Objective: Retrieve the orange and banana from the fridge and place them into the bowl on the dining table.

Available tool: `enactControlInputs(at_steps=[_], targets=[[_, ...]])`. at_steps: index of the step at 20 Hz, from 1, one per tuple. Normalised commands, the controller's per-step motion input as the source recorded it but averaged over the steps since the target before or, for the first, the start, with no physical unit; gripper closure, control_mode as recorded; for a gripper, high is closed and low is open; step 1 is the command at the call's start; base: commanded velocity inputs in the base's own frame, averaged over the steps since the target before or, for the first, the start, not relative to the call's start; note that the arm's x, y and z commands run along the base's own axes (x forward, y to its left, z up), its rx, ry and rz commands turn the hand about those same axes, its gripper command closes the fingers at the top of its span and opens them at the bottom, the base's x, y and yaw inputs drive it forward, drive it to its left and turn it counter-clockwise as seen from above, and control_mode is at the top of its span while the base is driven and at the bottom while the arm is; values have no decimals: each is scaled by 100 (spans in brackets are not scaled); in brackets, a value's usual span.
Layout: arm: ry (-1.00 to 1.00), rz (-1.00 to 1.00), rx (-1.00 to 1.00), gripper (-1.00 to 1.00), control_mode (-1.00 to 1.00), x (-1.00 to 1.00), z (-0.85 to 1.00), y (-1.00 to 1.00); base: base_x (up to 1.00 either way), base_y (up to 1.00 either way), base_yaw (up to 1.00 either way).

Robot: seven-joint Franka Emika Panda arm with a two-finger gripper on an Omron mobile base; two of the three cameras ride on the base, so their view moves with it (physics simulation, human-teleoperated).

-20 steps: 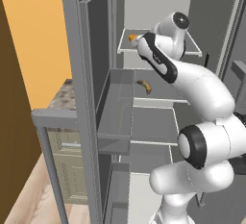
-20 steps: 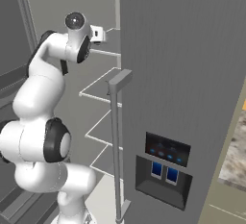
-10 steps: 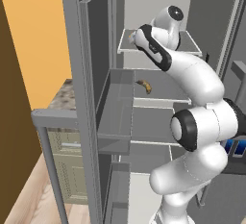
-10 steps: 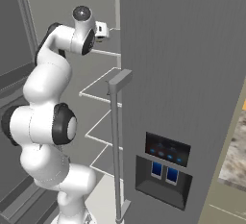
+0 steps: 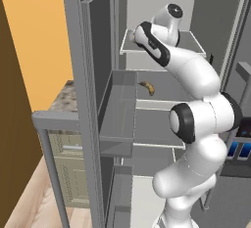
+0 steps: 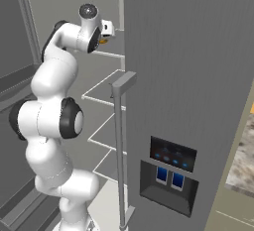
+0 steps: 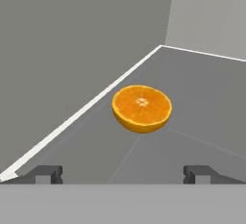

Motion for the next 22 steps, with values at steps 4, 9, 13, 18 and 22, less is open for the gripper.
enactControlInputs(at_steps=[4, 9, 13, 18, 22], targets=[[0, 0, 0, -100, -100, 30, 0, 0, 0, 0, 0], [0, 0, 0, -100, -100, 37, 0, 0, 0, 0, 0], [0, 0, 0, -100, -100, 43, -3, 0, 0, 0, 0], [0, 0, 0, -100, -100, 34, -9, 0, 0, 0, 0], [0, 0, 0, -100, -100, 7, -11, 0, 0, 0, 0]])
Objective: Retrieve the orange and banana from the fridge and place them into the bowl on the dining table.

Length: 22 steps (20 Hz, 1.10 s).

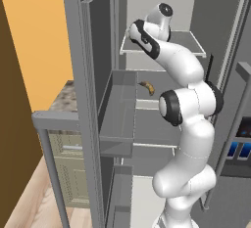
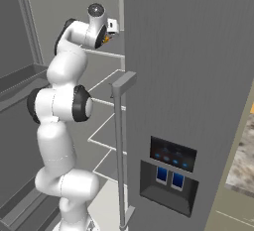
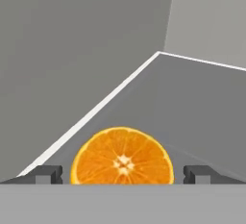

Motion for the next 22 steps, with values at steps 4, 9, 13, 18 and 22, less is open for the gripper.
enactControlInputs(at_steps=[4, 9, 13, 18, 22], targets=[[0, 0, -1, -100, -100, 7, -18, 7, 0, 0, 0], [0, 0, -1, -100, -100, 25, -21, 11, 0, 0, 0], [0, 0, 0, -100, -100, 22, -15, 1, 0, 0, 0], [0, 0, 0, -100, -100, 4, -21, 0, 0, 0, 0], [0, 0, -2, 100, -100, 0, -18, 3, 0, 0, 0]])
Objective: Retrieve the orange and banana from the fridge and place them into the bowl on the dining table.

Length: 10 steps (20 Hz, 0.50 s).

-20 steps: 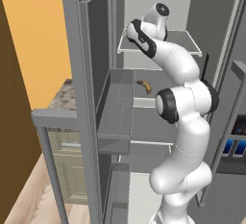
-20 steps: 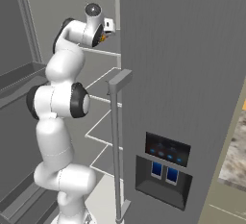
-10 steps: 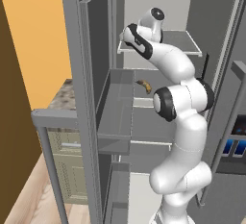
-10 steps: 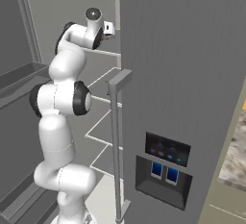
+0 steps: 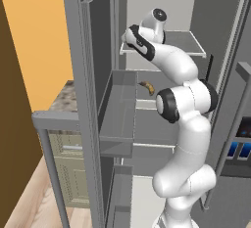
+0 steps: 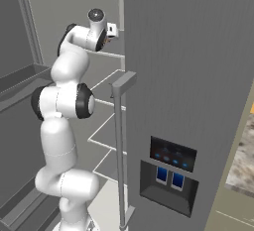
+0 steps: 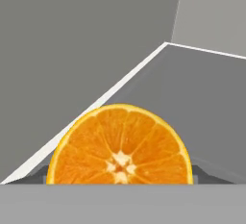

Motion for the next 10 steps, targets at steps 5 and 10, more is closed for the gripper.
enactControlInputs(at_steps=[5, 10], targets=[[0, 0, 0, 100, -100, 5, -1, 0, 0, 0, 0], [-1, 0, 0, 100, -100, -16, 0, 0, 0, 0, 0]])
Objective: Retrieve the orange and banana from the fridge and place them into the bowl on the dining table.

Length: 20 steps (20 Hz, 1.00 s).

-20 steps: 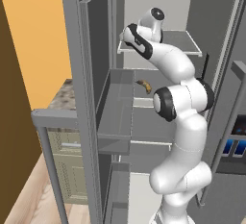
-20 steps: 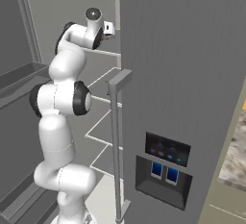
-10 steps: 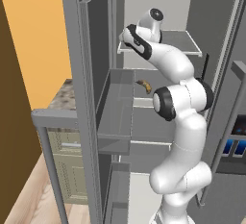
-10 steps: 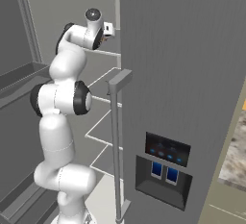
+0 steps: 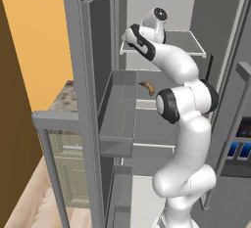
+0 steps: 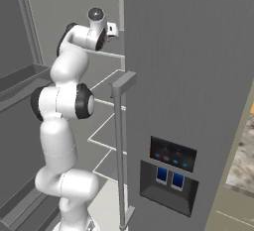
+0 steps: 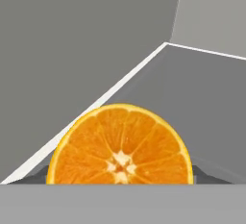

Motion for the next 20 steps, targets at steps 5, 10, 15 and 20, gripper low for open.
enactControlInputs(at_steps=[5, 10, 15, 20], targets=[[-12, 0, 0, 100, -100, -94, 0, -16, 0, 0, 0], [-19, 0, 0, 100, -100, -100, 0, -29, 0, 0, 0], [-21, 0, 0, 100, -100, -100, 0, -6, 0, 0, 0], [-16, 0, 0, 100, -100, -100, 0, -6, 0, 0, 0]])
